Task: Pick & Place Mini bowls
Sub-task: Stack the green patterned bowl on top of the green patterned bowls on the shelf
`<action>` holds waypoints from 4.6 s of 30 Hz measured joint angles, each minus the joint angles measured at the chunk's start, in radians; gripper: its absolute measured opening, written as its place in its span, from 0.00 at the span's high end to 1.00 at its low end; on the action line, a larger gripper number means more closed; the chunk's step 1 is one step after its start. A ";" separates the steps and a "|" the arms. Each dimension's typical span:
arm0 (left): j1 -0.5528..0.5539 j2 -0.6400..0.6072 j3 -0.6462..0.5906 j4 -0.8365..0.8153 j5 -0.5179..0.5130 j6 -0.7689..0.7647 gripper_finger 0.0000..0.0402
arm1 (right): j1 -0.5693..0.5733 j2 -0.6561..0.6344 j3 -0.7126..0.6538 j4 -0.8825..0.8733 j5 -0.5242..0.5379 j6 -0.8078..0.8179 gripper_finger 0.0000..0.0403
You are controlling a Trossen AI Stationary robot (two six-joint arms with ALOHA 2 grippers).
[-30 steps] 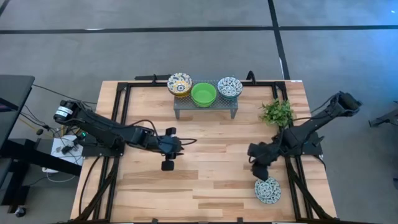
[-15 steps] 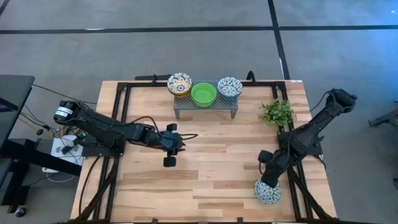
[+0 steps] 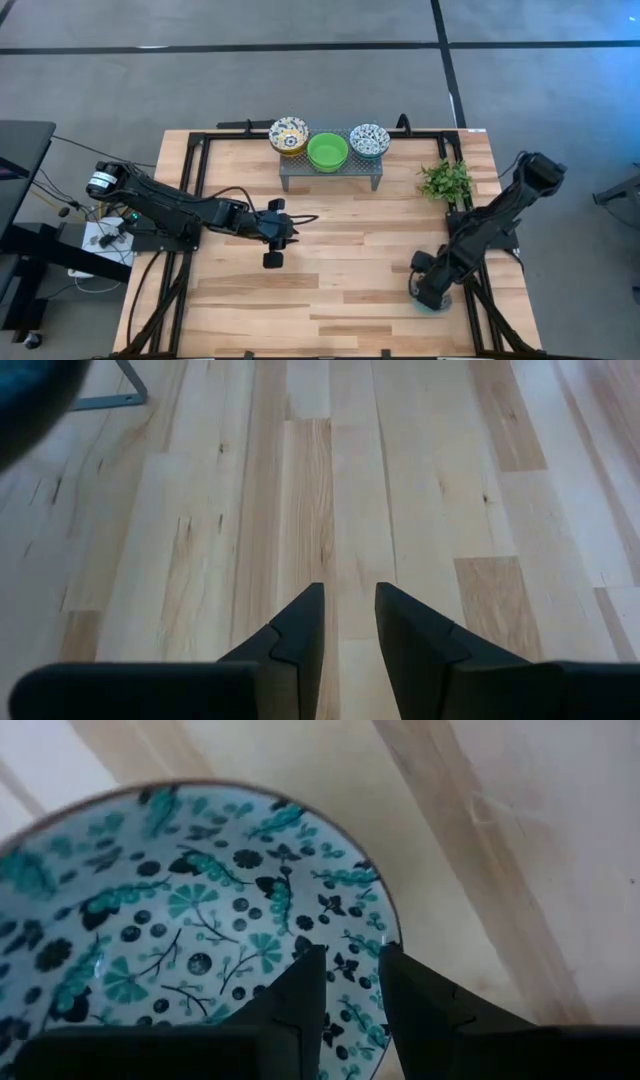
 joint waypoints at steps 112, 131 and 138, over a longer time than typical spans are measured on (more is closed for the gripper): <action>0.000 0.000 0.000 0.079 0.000 0.000 0.77 | -1.386 -0.001 0.869 -0.417 0.331 -0.958 0.98; 0.000 0.000 0.000 0.105 -0.047 0.000 0.77 | -1.530 0.169 0.872 -0.341 0.033 -1.081 0.99; 0.000 0.000 0.000 0.109 -0.047 0.000 0.77 | -1.551 0.173 0.872 -0.337 0.051 -1.080 0.98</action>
